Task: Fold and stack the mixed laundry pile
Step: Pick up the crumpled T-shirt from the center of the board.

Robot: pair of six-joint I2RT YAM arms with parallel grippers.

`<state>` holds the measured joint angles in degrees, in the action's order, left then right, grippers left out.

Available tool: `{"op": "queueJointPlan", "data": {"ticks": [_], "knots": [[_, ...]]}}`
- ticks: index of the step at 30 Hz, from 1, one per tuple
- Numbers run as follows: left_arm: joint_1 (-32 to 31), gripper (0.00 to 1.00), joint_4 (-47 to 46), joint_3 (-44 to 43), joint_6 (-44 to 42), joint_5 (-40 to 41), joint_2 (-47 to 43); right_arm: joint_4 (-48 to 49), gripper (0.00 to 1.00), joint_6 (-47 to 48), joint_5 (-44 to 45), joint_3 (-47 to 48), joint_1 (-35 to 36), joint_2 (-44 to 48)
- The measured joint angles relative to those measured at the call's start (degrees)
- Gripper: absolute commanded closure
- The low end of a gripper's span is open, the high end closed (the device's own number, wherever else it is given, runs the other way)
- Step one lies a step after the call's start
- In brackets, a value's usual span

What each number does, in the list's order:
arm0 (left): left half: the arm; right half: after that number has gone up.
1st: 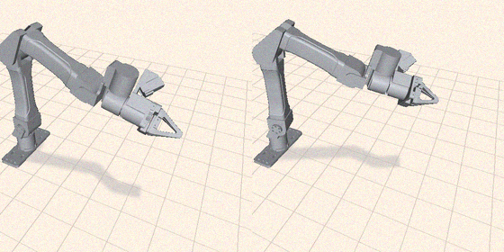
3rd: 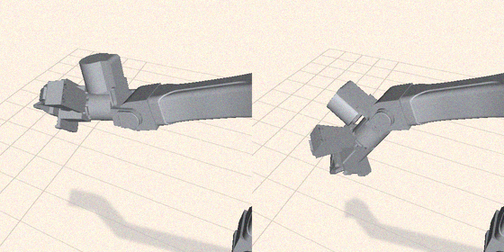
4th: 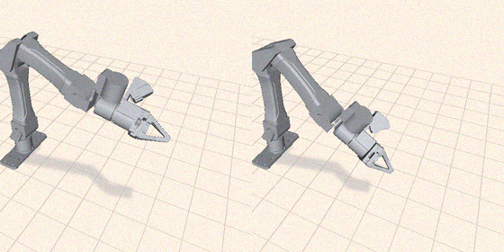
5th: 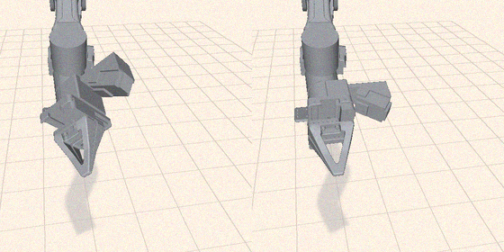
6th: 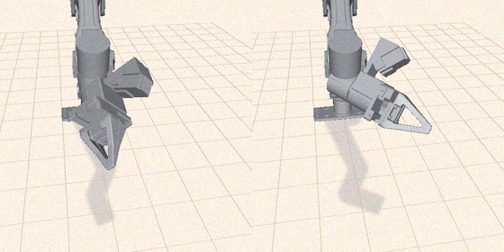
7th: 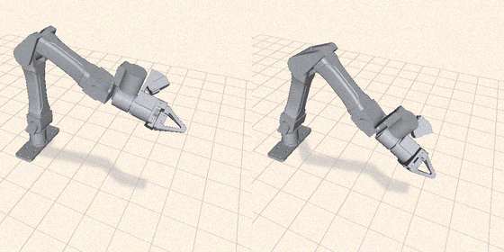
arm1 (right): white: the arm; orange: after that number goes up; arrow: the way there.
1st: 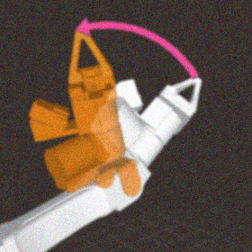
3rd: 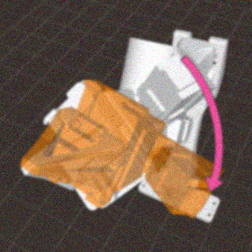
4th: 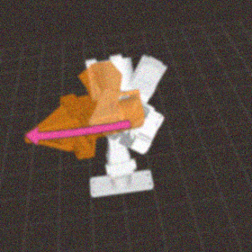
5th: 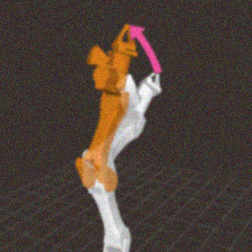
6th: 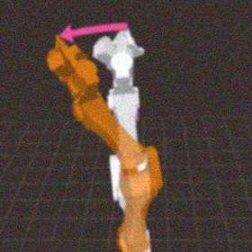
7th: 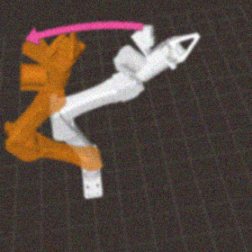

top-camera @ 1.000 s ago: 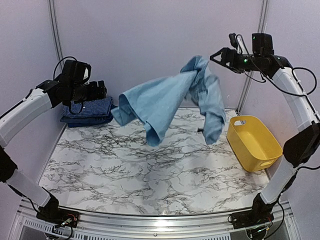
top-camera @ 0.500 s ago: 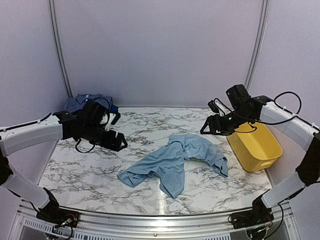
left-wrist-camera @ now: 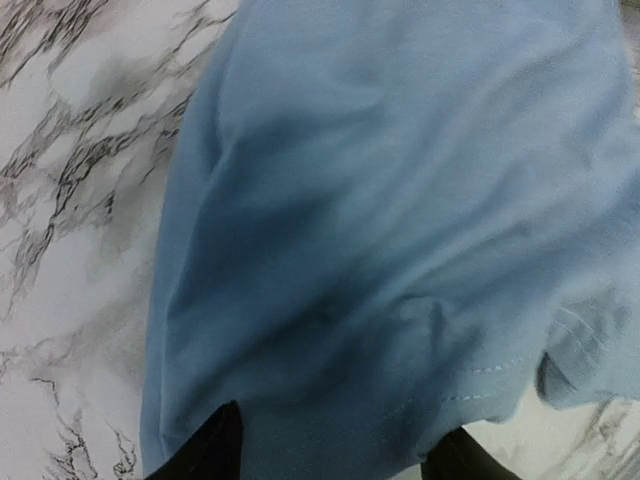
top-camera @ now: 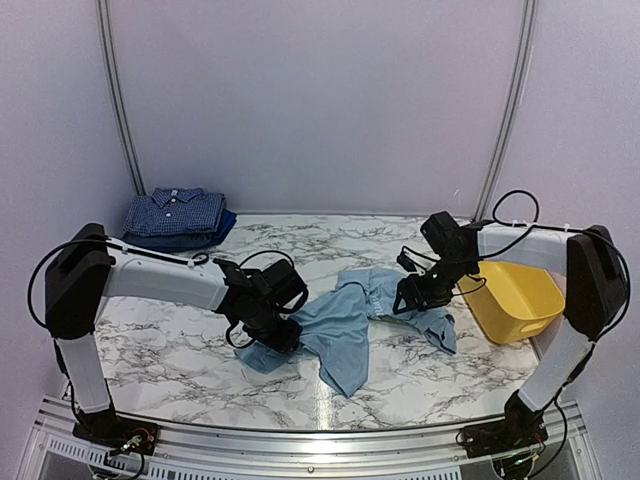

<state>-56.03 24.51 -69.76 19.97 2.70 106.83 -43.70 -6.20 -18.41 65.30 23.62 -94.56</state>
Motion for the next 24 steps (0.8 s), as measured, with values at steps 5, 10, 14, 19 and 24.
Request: {"op": "queueJointPlan", "data": {"ticks": [5,10,14,19,24], "knots": [[5.77,0.94,1.42,1.81,3.85,3.39,1.09,1.2,0.44,1.99,0.87,-0.39,0.11,-3.26],[19.74,0.94,1.36,3.41,2.29,6.25,-0.15,2.99,0.64,0.74,-1.9,-0.7,3.13,-3.91],[28.0,0.44,1.62,3.41,-0.15,8.28,-0.15,5.11,0.64,-1.81,-3.96,-0.68,6.82,-3.91],[33.14,0.32,1.92,7.52,-2.38,4.96,-8.33,5.05,0.58,-3.69,-1.42,-0.61,7.32,-3.52],[30.58,0.3,2.4,12.83,-2.29,-2.47,-25.0,5.27,0.43,-4.85,-1.07,-0.61,7.82,1.22]]}}
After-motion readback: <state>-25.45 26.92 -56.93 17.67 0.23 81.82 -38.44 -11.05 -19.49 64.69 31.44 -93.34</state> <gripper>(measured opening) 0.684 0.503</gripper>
